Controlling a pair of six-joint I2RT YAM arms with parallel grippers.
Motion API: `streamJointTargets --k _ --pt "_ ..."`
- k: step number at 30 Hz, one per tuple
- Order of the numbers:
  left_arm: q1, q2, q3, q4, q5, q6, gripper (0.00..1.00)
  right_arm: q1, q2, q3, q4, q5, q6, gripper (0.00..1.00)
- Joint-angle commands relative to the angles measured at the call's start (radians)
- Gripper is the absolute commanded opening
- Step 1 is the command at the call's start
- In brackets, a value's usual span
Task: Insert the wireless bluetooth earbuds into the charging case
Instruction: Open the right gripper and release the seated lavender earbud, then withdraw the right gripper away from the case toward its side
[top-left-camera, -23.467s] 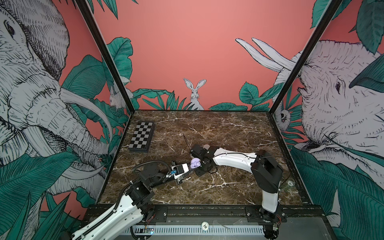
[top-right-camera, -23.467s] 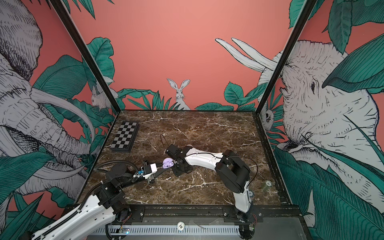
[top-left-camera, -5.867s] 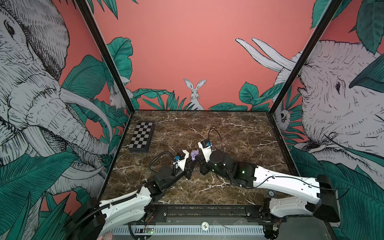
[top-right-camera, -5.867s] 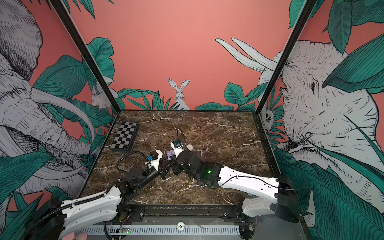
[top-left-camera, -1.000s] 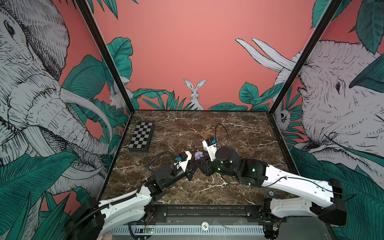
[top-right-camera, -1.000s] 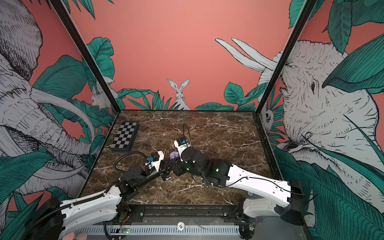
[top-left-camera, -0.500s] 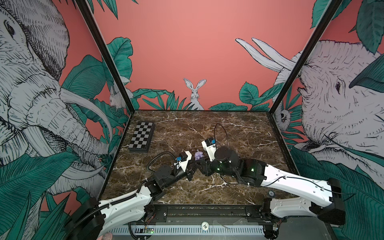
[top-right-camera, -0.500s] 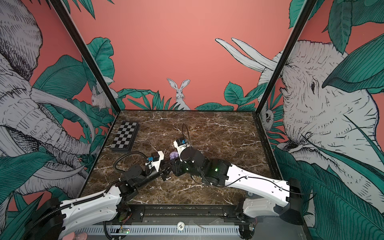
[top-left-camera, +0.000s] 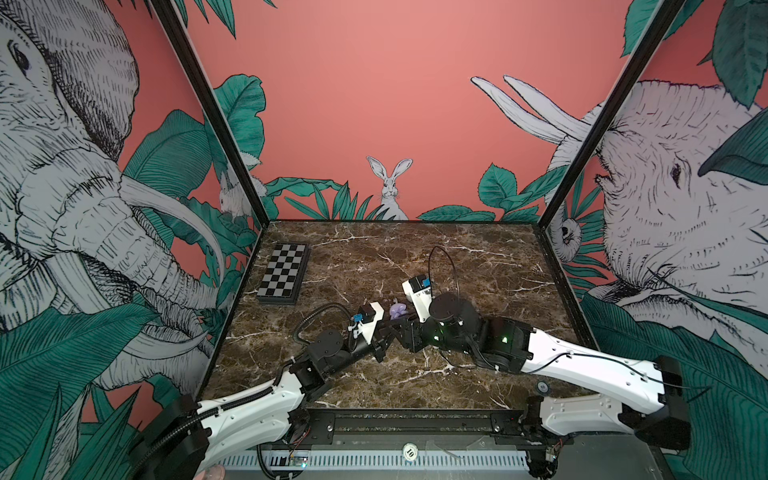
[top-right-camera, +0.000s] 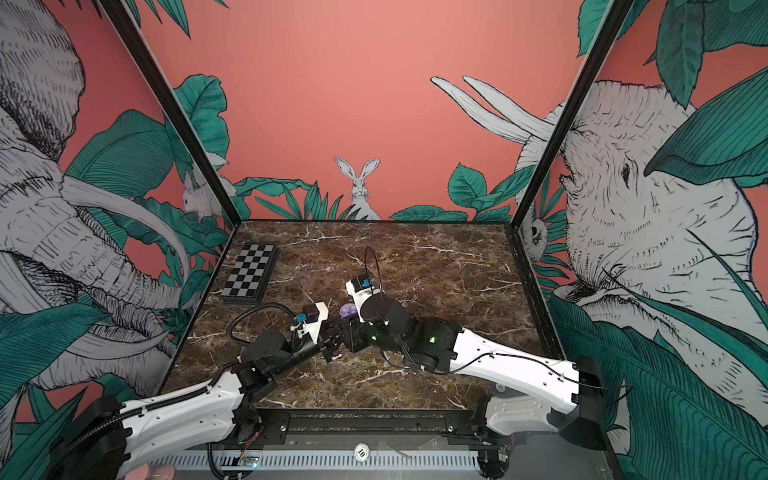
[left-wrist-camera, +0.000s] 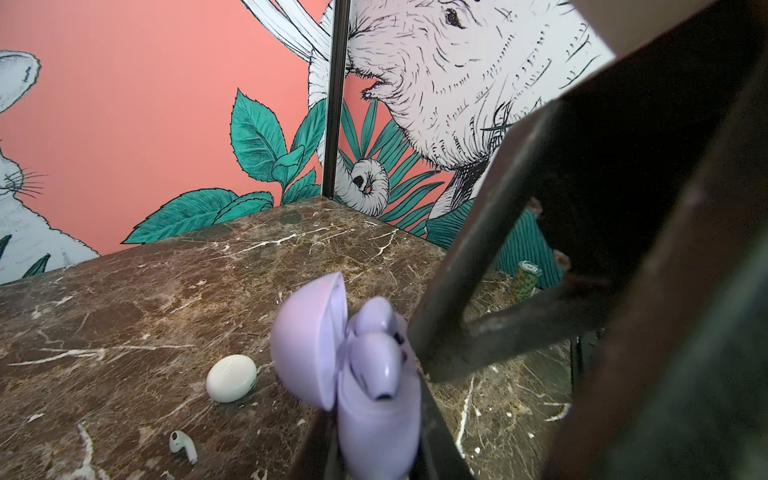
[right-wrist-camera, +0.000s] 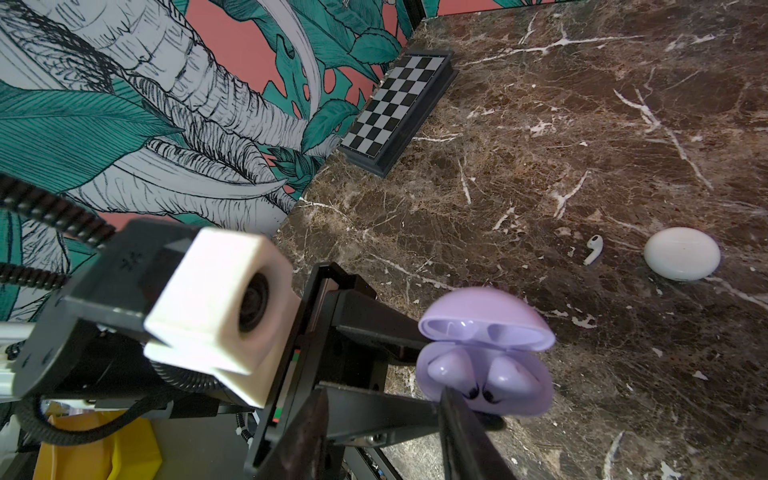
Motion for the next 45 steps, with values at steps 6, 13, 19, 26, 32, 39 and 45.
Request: streamJointTargets --k 6,13,19,26,32,39,45 --pt "-0.003 -0.015 0.021 0.011 0.016 0.022 0.00 -0.002 -0.025 0.063 -0.003 0.020 -0.038 0.45" --pt "-0.003 -0.022 0.018 0.009 0.030 0.024 0.00 -0.004 -0.106 0.143 -0.122 0.125 -0.151 0.61" --pt "-0.004 -0.038 0.018 0.004 0.064 0.022 0.00 -0.028 -0.186 0.162 -0.198 0.234 -0.210 0.87" --pt "-0.003 -0.044 0.030 -0.006 0.133 0.013 0.00 -0.184 -0.253 0.136 -0.261 0.164 -0.208 0.98" --pt "-0.003 -0.055 0.041 -0.015 0.208 0.001 0.00 -0.334 -0.293 0.083 -0.260 0.021 -0.215 0.98" --pt "-0.003 -0.029 0.078 -0.023 0.348 -0.048 0.00 -0.459 -0.270 0.044 -0.277 -0.153 -0.223 0.98" --pt "-0.003 -0.004 0.079 0.026 0.389 -0.083 0.00 -0.515 -0.276 -0.053 -0.156 -0.388 -0.180 0.98"
